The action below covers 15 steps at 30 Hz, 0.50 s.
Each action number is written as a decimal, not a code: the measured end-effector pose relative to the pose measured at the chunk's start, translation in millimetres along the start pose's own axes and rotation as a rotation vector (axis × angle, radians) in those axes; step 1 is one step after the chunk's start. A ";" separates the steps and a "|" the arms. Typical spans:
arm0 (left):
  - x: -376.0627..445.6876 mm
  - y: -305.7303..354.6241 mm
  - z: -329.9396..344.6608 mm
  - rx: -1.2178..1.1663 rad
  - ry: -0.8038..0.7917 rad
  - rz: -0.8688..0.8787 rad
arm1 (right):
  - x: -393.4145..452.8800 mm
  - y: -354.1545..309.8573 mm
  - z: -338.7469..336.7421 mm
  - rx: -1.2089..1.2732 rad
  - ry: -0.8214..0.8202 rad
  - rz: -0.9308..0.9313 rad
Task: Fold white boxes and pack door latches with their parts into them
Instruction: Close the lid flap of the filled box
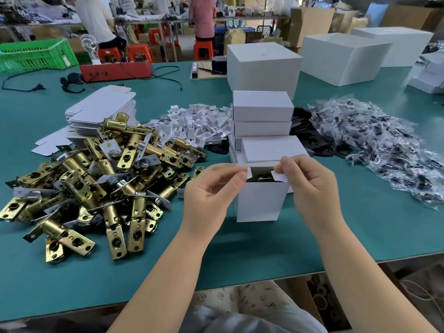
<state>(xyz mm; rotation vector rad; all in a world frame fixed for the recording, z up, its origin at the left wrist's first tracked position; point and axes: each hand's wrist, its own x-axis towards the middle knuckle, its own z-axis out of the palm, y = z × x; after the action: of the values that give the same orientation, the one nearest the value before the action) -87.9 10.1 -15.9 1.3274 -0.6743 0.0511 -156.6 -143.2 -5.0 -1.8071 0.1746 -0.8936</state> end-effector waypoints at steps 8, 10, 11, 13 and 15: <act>18.0 4.3 -8.6 -0.016 0.012 0.017 | 13.7 -6.0 16.1 0.150 -0.104 0.015; 24.8 5.0 -13.0 0.062 -0.035 0.021 | 21.7 -7.4 23.5 0.127 -0.123 -0.003; 27.9 4.4 -15.7 0.106 -0.067 0.022 | 24.2 -8.8 28.4 0.122 -0.131 -0.012; 33.6 4.1 -23.4 0.179 -0.118 0.018 | 26.5 -11.5 39.8 0.162 -0.139 -0.025; 39.4 4.3 -33.6 0.235 -0.138 0.015 | 27.4 -11.5 51.9 0.218 -0.121 -0.039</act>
<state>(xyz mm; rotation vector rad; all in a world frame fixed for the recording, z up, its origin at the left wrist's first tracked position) -43.5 28.2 4.0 1.5618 -0.8140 0.0520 -107.0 -113.3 10.1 -1.6592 -0.0338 -0.7957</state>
